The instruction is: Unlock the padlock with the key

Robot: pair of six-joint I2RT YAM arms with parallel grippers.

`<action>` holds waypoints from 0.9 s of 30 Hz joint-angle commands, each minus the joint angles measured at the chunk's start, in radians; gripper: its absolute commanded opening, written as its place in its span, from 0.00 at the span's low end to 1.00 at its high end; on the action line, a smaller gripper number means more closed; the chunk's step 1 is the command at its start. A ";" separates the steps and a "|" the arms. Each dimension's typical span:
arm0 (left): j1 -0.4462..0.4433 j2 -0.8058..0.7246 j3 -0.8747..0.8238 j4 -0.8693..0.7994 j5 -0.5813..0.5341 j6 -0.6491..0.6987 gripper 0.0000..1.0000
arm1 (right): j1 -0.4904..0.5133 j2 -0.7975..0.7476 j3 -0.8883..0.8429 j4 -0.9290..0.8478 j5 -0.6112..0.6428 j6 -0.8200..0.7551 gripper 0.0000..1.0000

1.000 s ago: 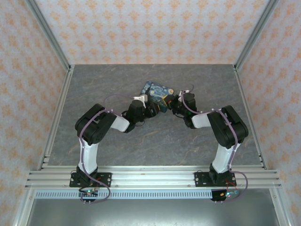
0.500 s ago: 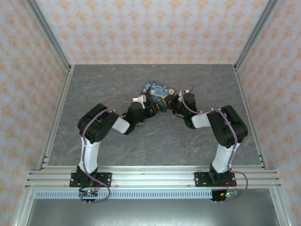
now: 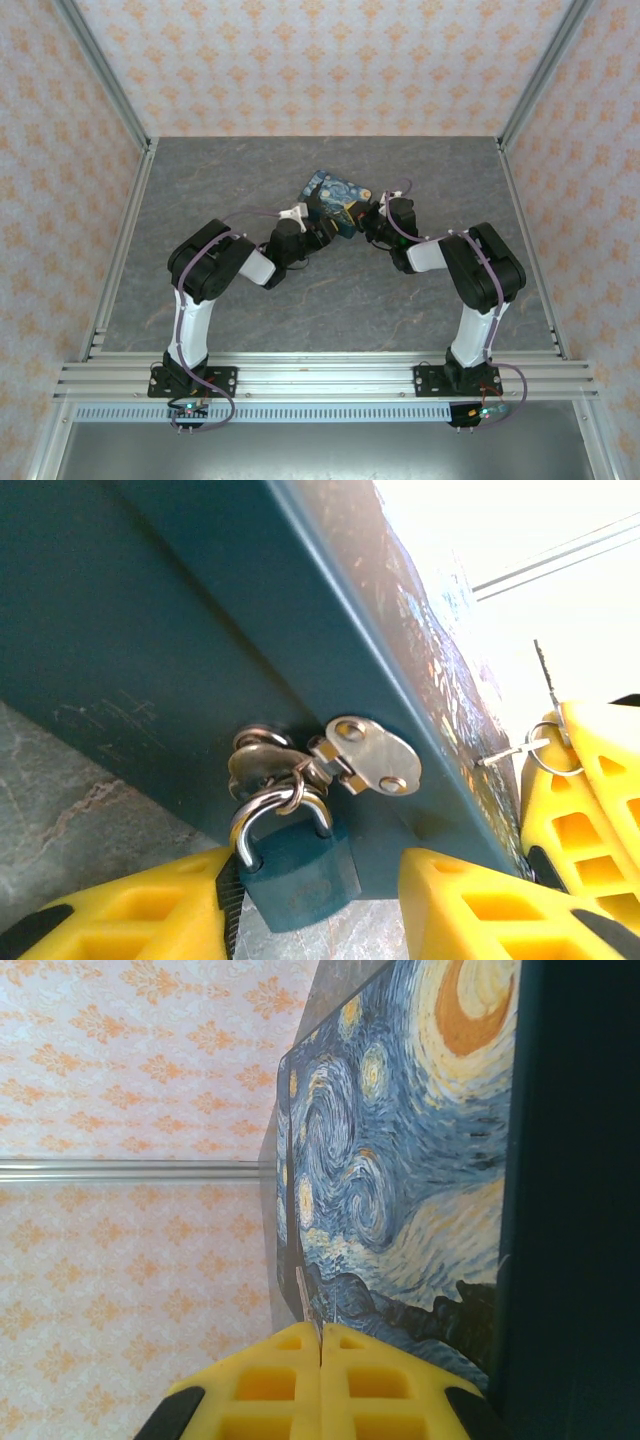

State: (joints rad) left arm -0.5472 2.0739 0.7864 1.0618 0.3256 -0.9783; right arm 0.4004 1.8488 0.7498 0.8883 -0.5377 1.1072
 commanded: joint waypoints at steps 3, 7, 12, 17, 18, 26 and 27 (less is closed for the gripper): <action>-0.001 0.011 -0.026 0.087 -0.021 -0.055 0.46 | -0.003 0.046 -0.022 -0.082 -0.005 -0.001 0.00; -0.001 0.011 -0.035 0.100 -0.033 -0.068 0.44 | -0.002 0.044 -0.022 -0.081 -0.004 -0.002 0.00; -0.001 0.017 -0.029 0.111 -0.042 -0.080 0.39 | -0.004 0.053 -0.021 -0.075 -0.005 0.003 0.00; -0.002 0.017 -0.015 0.088 -0.038 -0.071 0.41 | -0.004 0.057 -0.017 -0.075 -0.007 0.005 0.00; -0.002 0.021 -0.011 0.089 -0.038 -0.073 0.42 | -0.003 0.059 -0.015 -0.074 -0.008 0.005 0.00; -0.003 0.037 0.013 0.080 -0.030 -0.074 0.49 | -0.004 0.068 -0.012 -0.069 -0.013 0.009 0.00; -0.002 0.037 0.016 0.075 -0.030 -0.073 0.48 | -0.004 0.067 -0.012 -0.069 -0.014 0.009 0.00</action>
State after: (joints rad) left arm -0.5480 2.0888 0.7734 1.1229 0.3065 -1.0546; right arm 0.3965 1.8629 0.7502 0.9150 -0.5503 1.1233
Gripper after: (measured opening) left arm 0.486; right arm 0.043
